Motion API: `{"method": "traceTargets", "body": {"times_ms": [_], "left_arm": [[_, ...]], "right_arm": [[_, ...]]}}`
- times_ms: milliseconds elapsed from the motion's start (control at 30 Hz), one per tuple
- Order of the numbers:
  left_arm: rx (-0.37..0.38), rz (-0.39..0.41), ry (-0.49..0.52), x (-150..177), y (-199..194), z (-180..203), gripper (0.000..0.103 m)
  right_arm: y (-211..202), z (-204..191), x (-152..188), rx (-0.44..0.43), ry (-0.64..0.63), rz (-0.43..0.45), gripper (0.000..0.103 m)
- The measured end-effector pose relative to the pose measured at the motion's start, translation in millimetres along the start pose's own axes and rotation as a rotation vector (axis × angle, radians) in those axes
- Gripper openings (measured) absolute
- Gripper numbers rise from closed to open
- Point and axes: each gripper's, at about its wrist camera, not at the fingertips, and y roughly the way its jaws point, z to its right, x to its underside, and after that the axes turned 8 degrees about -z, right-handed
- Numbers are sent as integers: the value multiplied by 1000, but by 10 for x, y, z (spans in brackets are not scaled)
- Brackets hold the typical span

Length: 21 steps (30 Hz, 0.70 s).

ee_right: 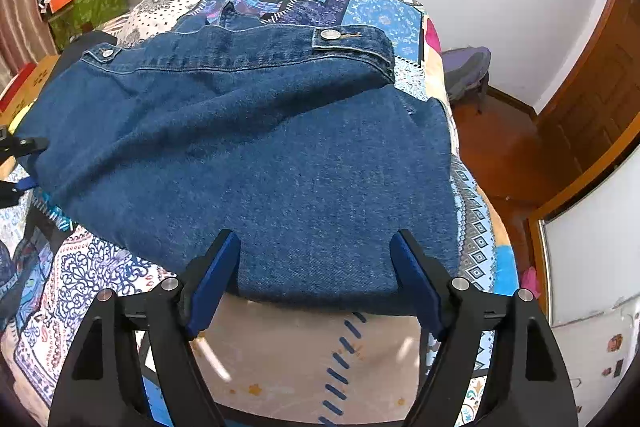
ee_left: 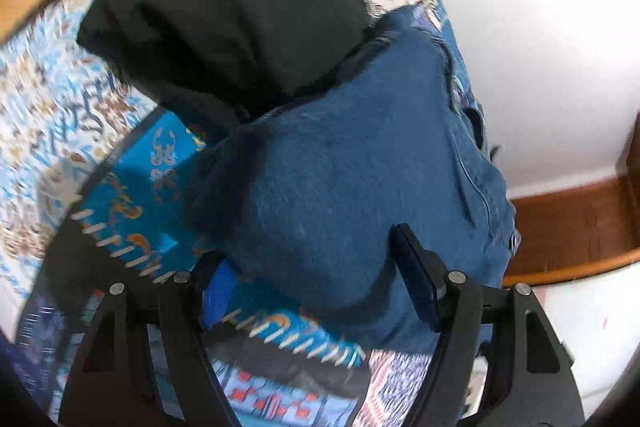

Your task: Fold large clothes

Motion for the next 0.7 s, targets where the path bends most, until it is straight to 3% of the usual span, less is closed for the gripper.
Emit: {"method": "traceTargets", "body": {"times_ms": [67, 167, 300, 400, 567, 700], "left_arm": [[2, 20, -12, -14, 33, 16, 72], [-35, 60, 46, -15, 2, 187, 59], [-74, 105, 105, 13, -74, 433, 32], [-45, 137, 153, 67, -258, 698, 19], [14, 212, 297, 180, -613, 1282, 15], [42, 313, 437, 341, -1076, 1618, 13]], "right_arm": [[4, -28, 0, 6, -7, -1, 76], [10, -47, -12, 14, -14, -2, 76], [-24, -66, -20, 17, -14, -9, 76], [-124, -123, -59, -4, -24, 7, 76], [-426, -373, -197, -28, -104, 106, 76], [-549, -586, -338, -119, -106, 148, 76]]}}
